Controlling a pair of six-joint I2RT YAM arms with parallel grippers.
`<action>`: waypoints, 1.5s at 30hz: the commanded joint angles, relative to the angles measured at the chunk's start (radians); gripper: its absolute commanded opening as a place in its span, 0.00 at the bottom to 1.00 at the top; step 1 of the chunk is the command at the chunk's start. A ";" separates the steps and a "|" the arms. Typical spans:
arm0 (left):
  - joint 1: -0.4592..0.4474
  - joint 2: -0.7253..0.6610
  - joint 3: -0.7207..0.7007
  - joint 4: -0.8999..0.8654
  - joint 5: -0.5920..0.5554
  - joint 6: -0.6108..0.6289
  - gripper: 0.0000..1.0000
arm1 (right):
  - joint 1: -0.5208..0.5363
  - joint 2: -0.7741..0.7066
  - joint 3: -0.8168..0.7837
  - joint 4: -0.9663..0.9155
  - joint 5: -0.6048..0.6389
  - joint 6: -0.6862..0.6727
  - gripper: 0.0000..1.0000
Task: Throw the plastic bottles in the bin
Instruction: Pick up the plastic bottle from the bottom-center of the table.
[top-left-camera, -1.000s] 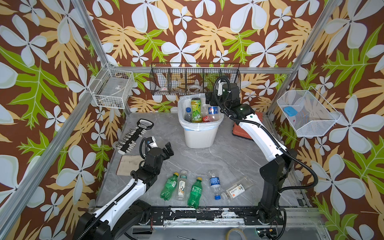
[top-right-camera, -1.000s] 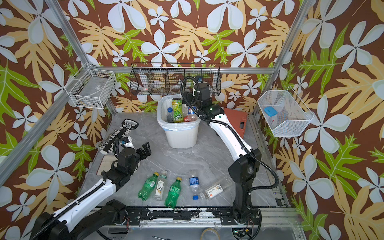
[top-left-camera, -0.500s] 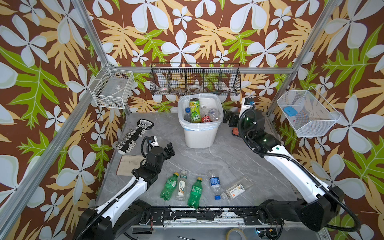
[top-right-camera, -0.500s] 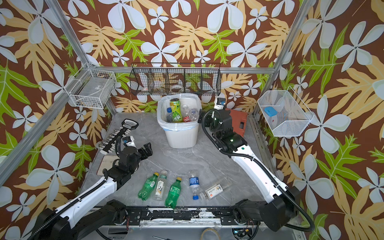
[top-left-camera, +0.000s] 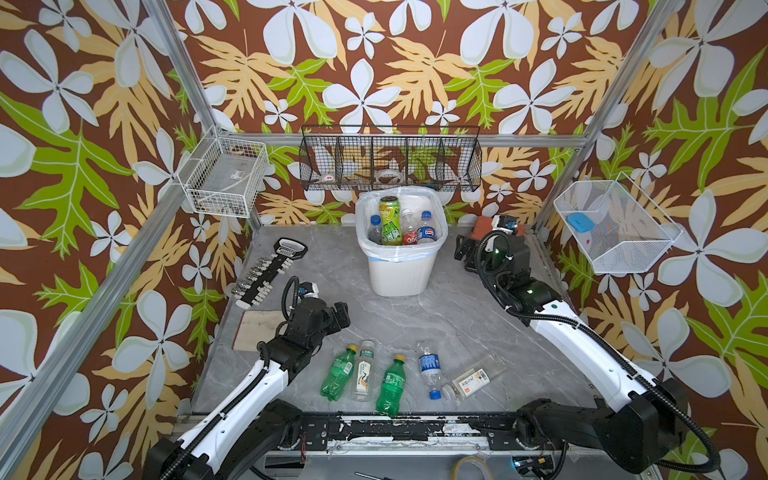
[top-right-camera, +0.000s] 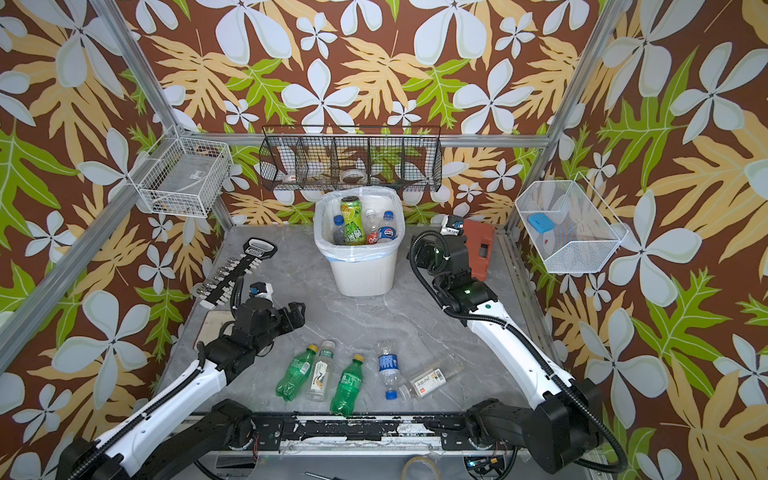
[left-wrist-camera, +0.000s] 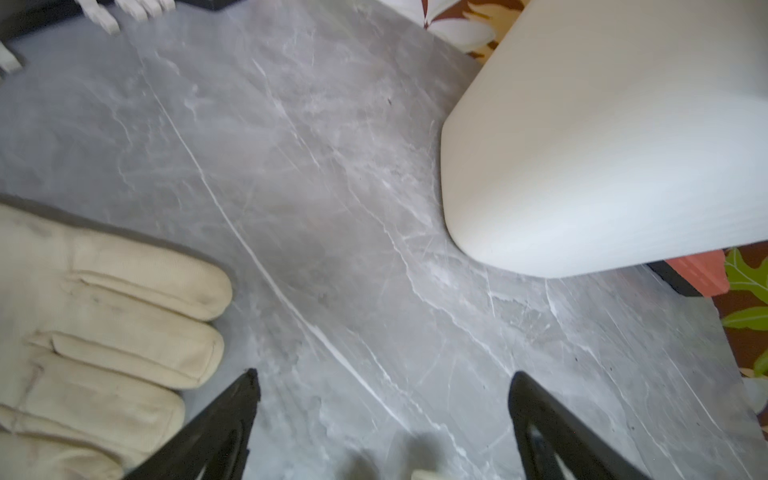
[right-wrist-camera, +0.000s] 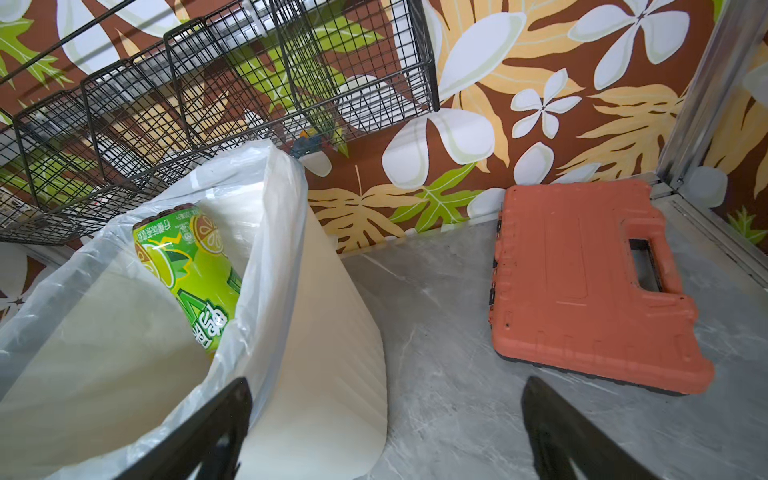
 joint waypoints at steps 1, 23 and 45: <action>-0.017 -0.014 0.010 -0.167 0.078 -0.064 0.92 | 0.002 0.007 0.007 0.038 -0.025 0.016 1.00; -0.373 -0.140 0.035 -0.655 -0.050 -0.366 0.84 | 0.002 -0.027 -0.038 0.053 -0.025 0.017 1.00; -0.446 0.008 0.016 -0.564 -0.019 -0.367 0.82 | 0.001 -0.027 -0.045 0.063 -0.035 0.019 1.00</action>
